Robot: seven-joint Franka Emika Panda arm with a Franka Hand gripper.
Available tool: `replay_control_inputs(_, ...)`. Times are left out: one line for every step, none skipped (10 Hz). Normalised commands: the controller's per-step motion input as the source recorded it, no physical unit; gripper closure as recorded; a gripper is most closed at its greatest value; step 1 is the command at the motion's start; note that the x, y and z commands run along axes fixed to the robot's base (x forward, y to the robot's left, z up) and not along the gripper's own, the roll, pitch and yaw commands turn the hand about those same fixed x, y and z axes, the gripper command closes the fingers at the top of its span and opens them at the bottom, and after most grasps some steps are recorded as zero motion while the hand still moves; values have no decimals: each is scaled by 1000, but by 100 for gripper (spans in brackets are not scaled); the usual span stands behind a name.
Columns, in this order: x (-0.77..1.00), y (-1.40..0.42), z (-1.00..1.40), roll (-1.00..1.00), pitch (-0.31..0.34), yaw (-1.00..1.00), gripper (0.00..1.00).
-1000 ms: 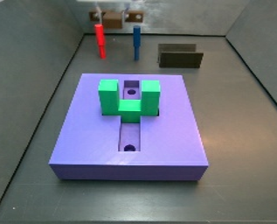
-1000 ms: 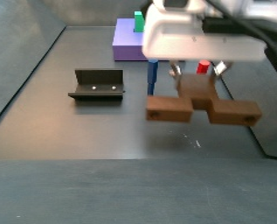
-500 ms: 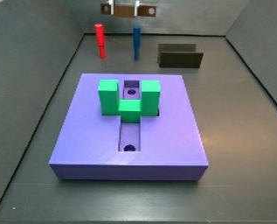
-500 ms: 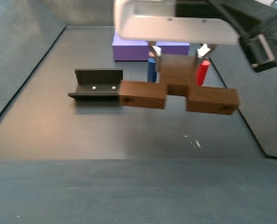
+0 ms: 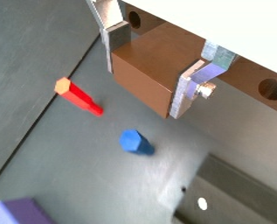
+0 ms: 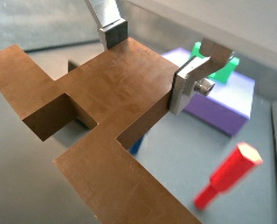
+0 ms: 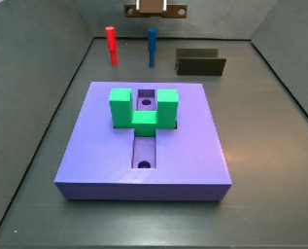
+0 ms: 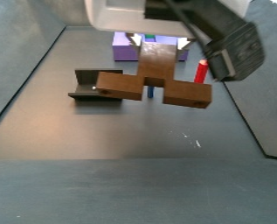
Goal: Pick up the brown object. Move up. Place the brown object on the fixture. Regrasp the brown object. Move to above the board. Insert the brown object.
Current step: Place the brown object on the fixture.
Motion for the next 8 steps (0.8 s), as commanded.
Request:
replay_control_inputs(900, 0, 66, -703, 69, 0, 100)
replay_control_inputs(877, 11, 49, -720, 63, 0, 100)
replay_control_inputs(880, 0, 57, -731, 71, 0, 100)
replay_control_inputs(897, 0, 63, -726, 77, 0, 100)
replay_control_inputs(909, 0, 46, -711, 89, 0, 100)
replay_control_inputs(914, 0, 74, -703, 111, 0, 100)
replay_control_inputs(906, 11, 71, -714, 114, 0, 100)
replay_control_inputs(894, 40, 46, -711, 129, 0, 100)
